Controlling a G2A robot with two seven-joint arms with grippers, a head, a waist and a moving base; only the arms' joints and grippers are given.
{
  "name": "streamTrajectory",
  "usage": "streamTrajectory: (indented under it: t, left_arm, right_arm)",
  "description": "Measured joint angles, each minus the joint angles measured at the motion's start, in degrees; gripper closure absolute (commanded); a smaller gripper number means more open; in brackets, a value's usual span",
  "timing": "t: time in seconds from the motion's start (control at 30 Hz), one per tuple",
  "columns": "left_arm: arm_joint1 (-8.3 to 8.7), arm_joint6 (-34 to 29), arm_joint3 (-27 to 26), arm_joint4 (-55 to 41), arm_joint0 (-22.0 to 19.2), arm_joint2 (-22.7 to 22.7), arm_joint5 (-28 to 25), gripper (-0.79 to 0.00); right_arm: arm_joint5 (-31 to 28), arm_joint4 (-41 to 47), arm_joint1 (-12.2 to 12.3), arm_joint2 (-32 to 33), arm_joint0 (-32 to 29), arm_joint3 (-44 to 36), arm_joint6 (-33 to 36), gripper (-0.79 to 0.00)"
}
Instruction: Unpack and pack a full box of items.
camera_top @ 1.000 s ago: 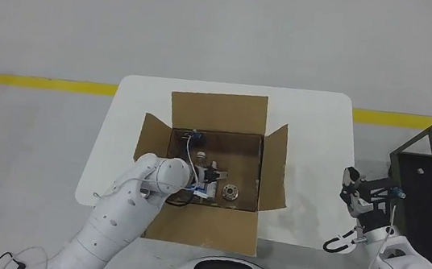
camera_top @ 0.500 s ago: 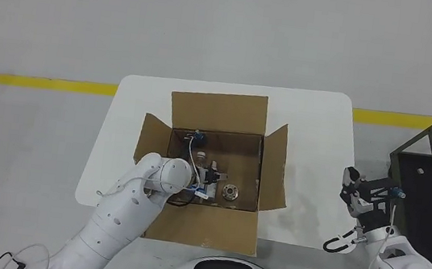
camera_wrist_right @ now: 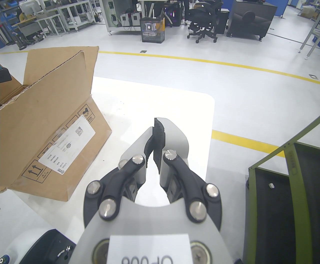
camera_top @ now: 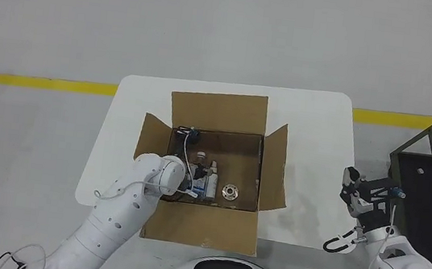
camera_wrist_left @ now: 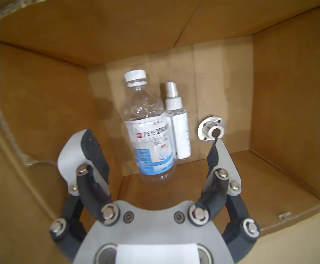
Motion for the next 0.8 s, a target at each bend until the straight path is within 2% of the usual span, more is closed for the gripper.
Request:
streamTrajectory:
  t: [0.1, 0.3, 0.8]
  left_arm:
    - [-0.18, -1.2, 0.9, 0.8, 0.1, 1.1, -0.6, -0.785]
    - [-1.05, 0.6, 3.6, 1.4, -0.2, 3.5, 0.0, -0.785]
    - [-3.57, 5.8, 14.3, 0.0, -4.5, 6.4, 0.8, -0.785]
  right_arm:
    - [0.0, 0.0, 0.0, 0.0, 0.0, 0.0, 0.0, 0.000]
    - [0.0, 0.0, 0.0, 0.0, 0.0, 0.0, 0.0, 0.000]
    - [0.0, 0.0, 0.0, 0.0, 0.0, 0.0, 0.0, 0.000]
